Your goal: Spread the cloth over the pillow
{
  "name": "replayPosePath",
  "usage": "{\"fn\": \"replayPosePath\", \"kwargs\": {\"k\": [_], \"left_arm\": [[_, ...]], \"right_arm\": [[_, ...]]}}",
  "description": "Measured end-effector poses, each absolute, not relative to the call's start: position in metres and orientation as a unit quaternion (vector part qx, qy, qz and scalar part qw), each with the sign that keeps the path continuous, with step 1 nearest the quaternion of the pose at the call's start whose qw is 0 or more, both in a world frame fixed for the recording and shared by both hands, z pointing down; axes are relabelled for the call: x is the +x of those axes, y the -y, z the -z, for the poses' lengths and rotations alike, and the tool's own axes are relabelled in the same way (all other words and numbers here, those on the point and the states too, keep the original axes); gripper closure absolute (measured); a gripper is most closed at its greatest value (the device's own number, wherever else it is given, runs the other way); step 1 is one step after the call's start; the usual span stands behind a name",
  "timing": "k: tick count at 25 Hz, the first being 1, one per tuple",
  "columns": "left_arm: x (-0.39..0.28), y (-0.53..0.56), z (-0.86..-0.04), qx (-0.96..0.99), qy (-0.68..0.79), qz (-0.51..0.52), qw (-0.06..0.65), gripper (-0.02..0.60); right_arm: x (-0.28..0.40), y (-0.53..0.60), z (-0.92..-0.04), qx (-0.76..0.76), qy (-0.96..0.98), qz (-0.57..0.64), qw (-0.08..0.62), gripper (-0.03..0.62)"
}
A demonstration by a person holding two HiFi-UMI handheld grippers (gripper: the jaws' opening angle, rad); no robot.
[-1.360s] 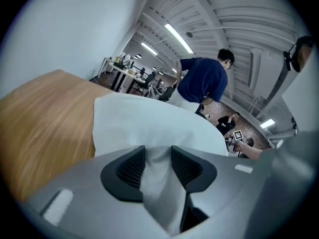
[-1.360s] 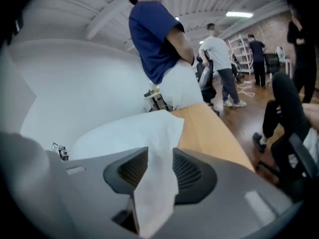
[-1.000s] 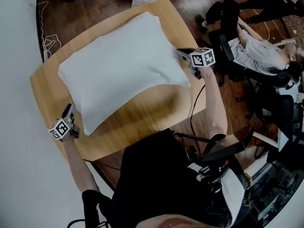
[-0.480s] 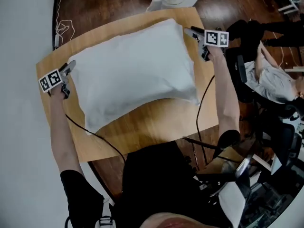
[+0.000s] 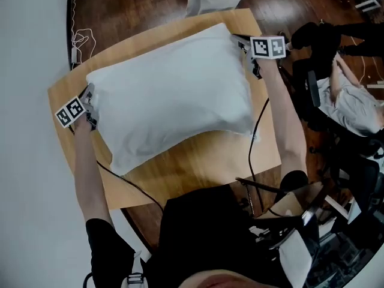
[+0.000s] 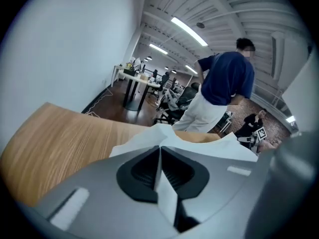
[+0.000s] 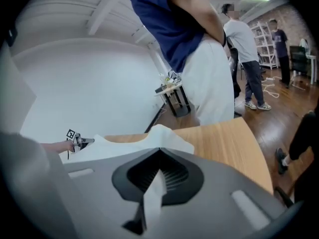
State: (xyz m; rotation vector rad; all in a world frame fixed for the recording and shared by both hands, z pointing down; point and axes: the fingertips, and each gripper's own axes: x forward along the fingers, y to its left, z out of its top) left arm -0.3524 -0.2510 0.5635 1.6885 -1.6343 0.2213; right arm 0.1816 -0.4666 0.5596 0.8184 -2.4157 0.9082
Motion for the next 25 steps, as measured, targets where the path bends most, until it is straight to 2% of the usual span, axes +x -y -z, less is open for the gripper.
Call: {"fn": "replayPosePath", "kwargs": {"k": [6,11,14,17,19,21,25], "left_arm": [[-0.354,0.239,-0.464,0.719,0.627,-0.017,0.301,0.574],[-0.397,0.211,-0.379,0.733,0.627,0.036,0.26,0.574],[-0.391,0.215,-0.315,0.734,0.64,0.039,0.222,0.573],[-0.387,0.228,-0.317,0.718,0.665,0.039,0.203,0.573],[-0.391,0.248,-0.347,0.709,0.668,0.058,0.217,0.571],[-0.398,0.275,-0.393,0.704,0.667,0.054,0.238,0.566],[-0.411,0.297,-0.528,0.63,0.699,-0.021,0.339,0.556]], "right_arm": [[0.154,0.423,-0.448,0.264,0.913,-0.295,0.096,0.591],[0.127,0.409,-0.342,0.256,0.93,-0.265,0.001,0.591],[0.146,0.429,-0.296,0.24,0.934,-0.26,-0.048,0.591],[0.166,0.439,-0.286,0.238,0.938,-0.239,-0.082,0.591],[0.168,0.457,-0.303,0.26,0.938,-0.216,-0.082,0.591],[0.158,0.486,-0.344,0.291,0.933,-0.204,-0.049,0.591],[0.144,0.524,-0.499,0.346,0.902,-0.23,0.115,0.591]]}}
